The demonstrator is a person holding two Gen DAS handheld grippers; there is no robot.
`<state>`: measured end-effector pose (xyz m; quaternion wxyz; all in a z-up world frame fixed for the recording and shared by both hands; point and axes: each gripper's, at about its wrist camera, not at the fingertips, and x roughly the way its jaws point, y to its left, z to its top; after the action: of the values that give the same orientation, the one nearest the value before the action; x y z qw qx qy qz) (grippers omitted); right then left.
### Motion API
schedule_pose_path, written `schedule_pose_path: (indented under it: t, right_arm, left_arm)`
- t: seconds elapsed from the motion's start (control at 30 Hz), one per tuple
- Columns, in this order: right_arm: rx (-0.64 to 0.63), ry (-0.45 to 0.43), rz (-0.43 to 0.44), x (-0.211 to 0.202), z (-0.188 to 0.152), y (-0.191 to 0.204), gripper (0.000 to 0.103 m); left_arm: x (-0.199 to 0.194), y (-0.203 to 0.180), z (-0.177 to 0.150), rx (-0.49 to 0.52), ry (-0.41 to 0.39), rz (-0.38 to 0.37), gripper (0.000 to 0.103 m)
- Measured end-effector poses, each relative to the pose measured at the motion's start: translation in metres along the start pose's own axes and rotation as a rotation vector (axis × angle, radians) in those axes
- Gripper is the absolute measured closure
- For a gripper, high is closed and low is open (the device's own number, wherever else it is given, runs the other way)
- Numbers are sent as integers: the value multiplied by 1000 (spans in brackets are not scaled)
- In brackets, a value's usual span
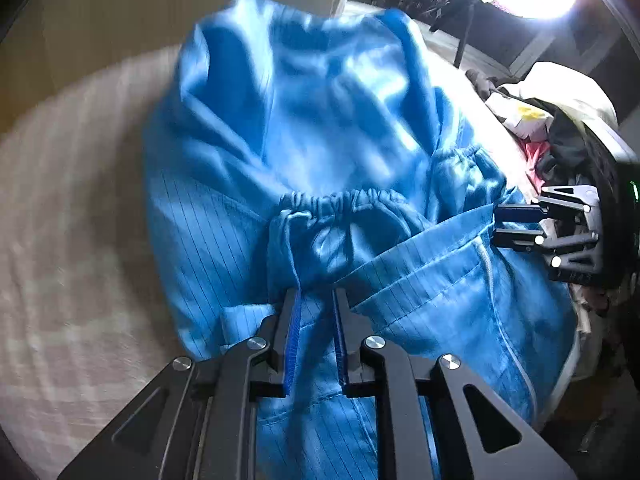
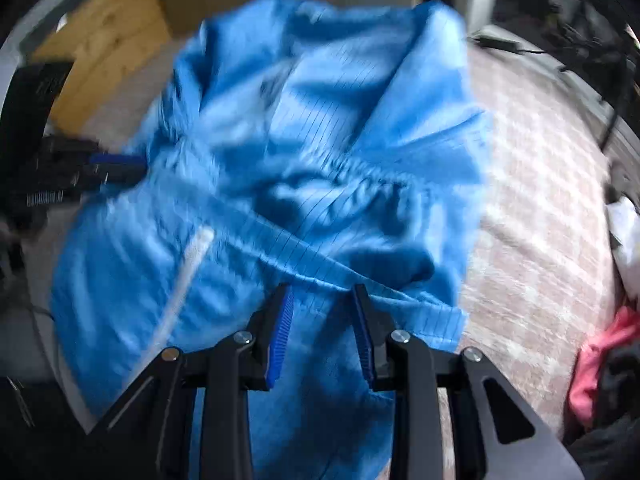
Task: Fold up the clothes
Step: 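Lift the coat off the bed with both grippers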
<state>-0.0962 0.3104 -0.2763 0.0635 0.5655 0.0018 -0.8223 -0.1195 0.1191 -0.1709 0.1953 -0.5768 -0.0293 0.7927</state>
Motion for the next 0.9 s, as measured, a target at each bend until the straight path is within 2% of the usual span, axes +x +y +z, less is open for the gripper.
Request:
schedule_pose_path:
  t: [0.1,0.17,0.2,0.23,0.27,0.3,0.37,0.47,0.53,0.63,0.7,0.77,0.83,0.87,0.9]
  right_arm:
    - [-82,8,-12,-12,8,2,73]
    - [-56,-29,-25,-26,24,-18,73]
    - [-38,-50,-35,-32,33,-29,69]
    - [-20,-64,-48,-35,44,-40,65]
    - [0,-75,-63,-35,56,-51,56]
    - [24,-86,-56,-32,72,-63,52]
    - [70,-112,-23,-27,101,-83,52]
    - [116,-149,24,-19,142,-102,50]
    - [121,-163,35,-6,162,-110,44]
    - [124,-138,56,16,188,-121,41]
    - [125,-112,108,31,198,-126,41]
    - [125,-80,131,46,201,-126,42]
    - [129,-42,126,64,203,-126,64]
    - [136,-28,150,69,203,-126,86]
    - [147,-32,185,67,201,-124,93]
  left_arm:
    - [-28,9,21,58,-38,37,87]
    - [-45,23,47,56,-81,59,71]
    - [-49,31,64,50,-96,79,56]
    - [-48,34,80,59,-104,104,49]
    - [-46,38,96,68,-112,128,48]
    - [-43,40,109,78,-114,141,48]
    - [-30,39,134,93,-99,131,48]
    - [0,42,169,69,-54,69,48]
    - [20,46,186,40,-17,54,48]
    - [39,62,205,-31,25,10,48]
    - [44,70,213,-73,20,-60,50]
    - [49,71,216,-64,25,-82,55]
    - [54,70,216,-48,42,-97,88]
    - [54,68,215,-41,45,-109,94]
    - [49,64,213,-27,32,-109,96]
